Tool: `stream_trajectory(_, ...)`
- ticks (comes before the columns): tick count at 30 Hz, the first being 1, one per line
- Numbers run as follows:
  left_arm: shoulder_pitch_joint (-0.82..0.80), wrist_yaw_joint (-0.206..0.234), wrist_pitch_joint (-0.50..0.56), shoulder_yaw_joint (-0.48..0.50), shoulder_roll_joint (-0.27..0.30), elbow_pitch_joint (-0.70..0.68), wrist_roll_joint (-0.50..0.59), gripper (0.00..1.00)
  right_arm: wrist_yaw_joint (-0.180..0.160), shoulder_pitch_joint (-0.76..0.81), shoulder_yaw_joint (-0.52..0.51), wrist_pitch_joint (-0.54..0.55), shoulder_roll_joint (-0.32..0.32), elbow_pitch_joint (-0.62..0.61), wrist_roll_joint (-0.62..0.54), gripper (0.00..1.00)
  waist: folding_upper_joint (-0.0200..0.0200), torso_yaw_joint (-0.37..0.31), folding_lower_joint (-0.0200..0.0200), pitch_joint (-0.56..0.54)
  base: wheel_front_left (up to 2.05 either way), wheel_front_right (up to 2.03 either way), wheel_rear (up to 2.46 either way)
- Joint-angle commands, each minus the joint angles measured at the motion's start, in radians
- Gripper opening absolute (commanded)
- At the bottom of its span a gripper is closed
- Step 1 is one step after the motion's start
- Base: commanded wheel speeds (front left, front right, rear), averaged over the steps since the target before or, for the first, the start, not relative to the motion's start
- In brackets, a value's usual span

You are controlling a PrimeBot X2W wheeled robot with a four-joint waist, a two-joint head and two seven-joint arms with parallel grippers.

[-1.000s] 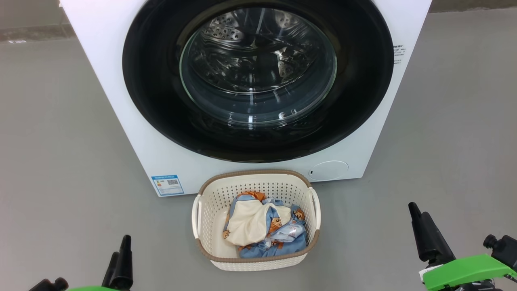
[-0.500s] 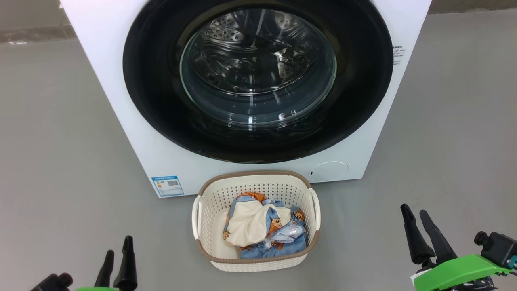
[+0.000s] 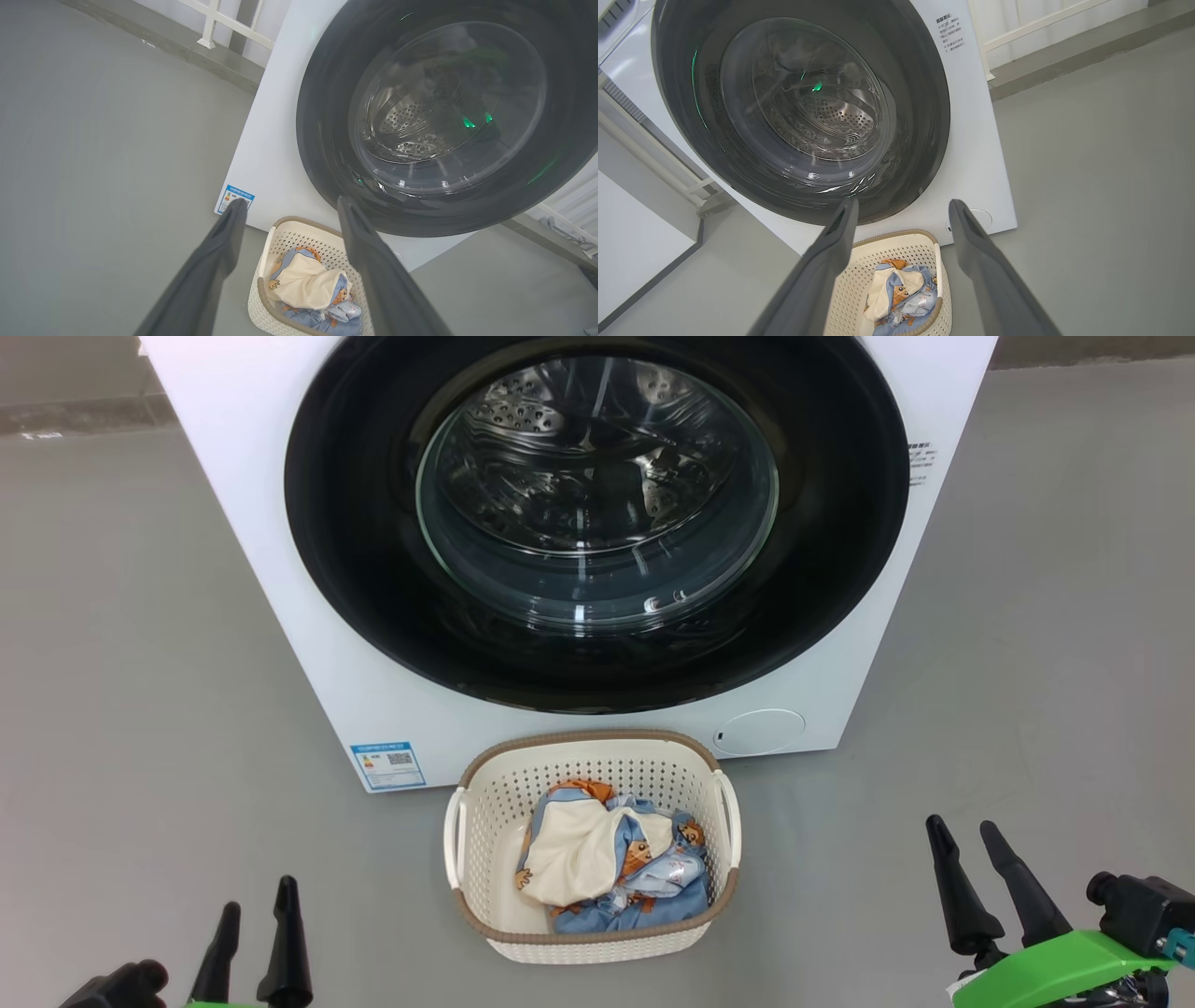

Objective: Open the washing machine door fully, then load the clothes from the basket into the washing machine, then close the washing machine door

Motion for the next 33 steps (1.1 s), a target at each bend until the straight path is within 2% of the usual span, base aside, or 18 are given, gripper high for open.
stream_trajectory(1,-0.01,-0.002,-0.015,0.028,0.018,-0.034,0.038,1.0,0.001,-0.008,0.011,-0.015,-0.016,-0.024,-0.04,1.0,0.0,-0.001,0.0,0.0,0.0,0.0,0.0)
stream_trajectory(33,0.009,0.008,-0.106,0.034,0.026,-0.089,0.432,1.0,0.002,0.001,0.044,-0.106,-0.033,-0.064,-0.404,1.0,0.0,-0.014,-0.0001,0.004,0.0,0.0,0.0)
